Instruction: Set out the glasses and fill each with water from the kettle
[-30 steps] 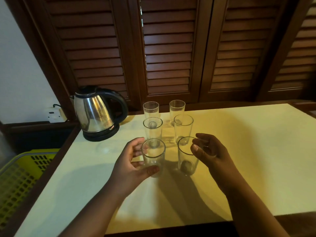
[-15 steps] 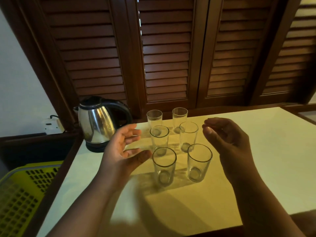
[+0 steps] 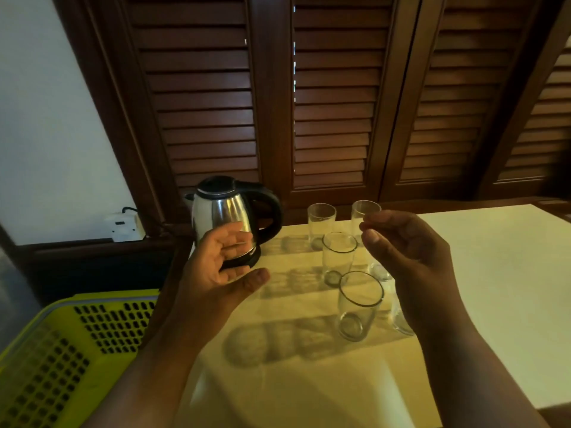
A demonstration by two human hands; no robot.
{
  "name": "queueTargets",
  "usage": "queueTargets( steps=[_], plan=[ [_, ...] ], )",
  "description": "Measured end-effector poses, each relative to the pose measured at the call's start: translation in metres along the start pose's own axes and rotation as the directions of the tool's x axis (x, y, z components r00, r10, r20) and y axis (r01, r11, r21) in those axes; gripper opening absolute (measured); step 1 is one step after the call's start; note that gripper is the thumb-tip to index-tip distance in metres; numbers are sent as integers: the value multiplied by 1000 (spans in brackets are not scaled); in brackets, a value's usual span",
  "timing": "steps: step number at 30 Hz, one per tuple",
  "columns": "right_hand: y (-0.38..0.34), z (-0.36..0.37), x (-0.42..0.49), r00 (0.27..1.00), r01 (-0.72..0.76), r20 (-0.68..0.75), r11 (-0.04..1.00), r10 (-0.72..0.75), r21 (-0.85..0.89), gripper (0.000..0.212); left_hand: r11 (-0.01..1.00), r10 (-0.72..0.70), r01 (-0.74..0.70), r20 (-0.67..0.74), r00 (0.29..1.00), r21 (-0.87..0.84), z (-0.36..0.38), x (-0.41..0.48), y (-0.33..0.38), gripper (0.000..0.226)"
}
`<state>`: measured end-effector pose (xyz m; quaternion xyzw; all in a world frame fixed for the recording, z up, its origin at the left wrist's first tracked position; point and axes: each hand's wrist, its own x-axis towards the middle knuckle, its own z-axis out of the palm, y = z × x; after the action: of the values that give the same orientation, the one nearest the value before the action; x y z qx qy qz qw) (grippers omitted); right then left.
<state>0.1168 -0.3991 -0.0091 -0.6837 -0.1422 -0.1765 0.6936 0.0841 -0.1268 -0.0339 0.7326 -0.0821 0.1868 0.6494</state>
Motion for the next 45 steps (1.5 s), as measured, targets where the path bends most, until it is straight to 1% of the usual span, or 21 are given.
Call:
queueTargets(
  steps=[2, 9, 11, 13, 16, 18, 20, 22, 24, 28, 30, 31, 32, 35, 36, 38, 40, 42, 43, 44, 45],
  plan=[
    [-2, 16, -2, 1000, -4, 12, 1000, 4, 13, 47, 1000, -5, 5, -2, 1000, 10, -16, -1, -2, 82],
    [-5, 73, -12, 994, -65, 98, 994, 56, 90, 37, 999, -39, 40, -42, 998, 35, -67, -1, -14, 74],
    [-6, 91, -17, 988, -94, 137, 989, 78, 112, 36, 997, -64, 67, -65, 996, 47, -79, 0, -20, 70],
    [-4, 109, -18, 984, -114, 148, 989, 99, 96, 35, 992, -105, 111, -89, 991, 67, -91, 1, -28, 66],
    [6, 129, -15, 972, -175, 175, 981, 159, 83, 37, 983, -144, 153, -98, 985, 100, -104, 4, -40, 70],
    [14, 142, -10, 959, -221, 199, 972, 202, 79, 42, 977, -164, 176, -109, 980, 118, -113, 9, -49, 77],
    [23, 154, -3, 956, -254, 180, 963, 234, 95, 51, 969, -194, 210, -124, 973, 133, -121, 17, -59, 80],
    [36, 164, 8, 962, -258, 122, 962, 246, 92, 56, 957, -223, 243, -136, 965, 156, -126, 29, -71, 82],
    [51, 173, 20, 970, -234, 69, 971, 231, 37, 62, 941, -253, 277, -139, 957, 193, -130, 42, -83, 84],
    [77, 184, 45, 988, -155, -30, 979, 153, -132, 75, 934, -279, 304, -149, 949, 189, -134, 68, -96, 89],
    [85, 187, 57, 990, -140, -54, 976, 133, -168, 74, 939, -272, 293, -131, 953, 180, -133, 79, -94, 94],
    [87, 188, 63, 988, -148, -61, 976, 140, -160, 71, 942, -274, 290, -113, 955, 168, -131, 85, -92, 99],
    [91, 188, 69, 984, -177, -62, 973, 169, -147, 72, 944, -279, 290, -90, 956, 159, -127, 89, -92, 103],
    [96, 190, 84, 965, -260, -48, 960, 256, -100, 93, 930, -295, 296, -38, 955, 218, -115, 96, -90, 118],
    [98, 190, 88, 962, -274, -39, 957, 272, -92, 92, 929, -288, 288, -35, 957, 232, -111, 97, -91, 122],
    [98, 192, 93, 949, -314, -2, 945, 315, -94, 80, 941, -259, 258, -27, 966, 217, -106, 100, -91, 118],
    [98, 191, 92, 948, -314, 13, 941, 318, -123, 71, 948, -253, 250, -12, 968, 195, -103, 104, -90, 104],
    [97, 189, 89, 958, -283, 5, 945, 288, -164, 63, 951, -250, 242, 18, 968, 194, -101, 109, -89, 82],
    [97, 189, 87, 960, -275, 2, 944, 280, -180, 61, 951, -252, 241, 34, 967, 193, -100, 112, -87, 77],
    [98, 187, 85, 957, -283, 3, 941, 289, -186, 61, 952, -258, 247, 36, 965, 181, -100, 115, -85, 82],
    [99, 186, 80, 954, -294, 14, 939, 301, -179, 62, 950, -268, 258, 38, 963, 174, -100, 118, -84, 94]
  ],
)
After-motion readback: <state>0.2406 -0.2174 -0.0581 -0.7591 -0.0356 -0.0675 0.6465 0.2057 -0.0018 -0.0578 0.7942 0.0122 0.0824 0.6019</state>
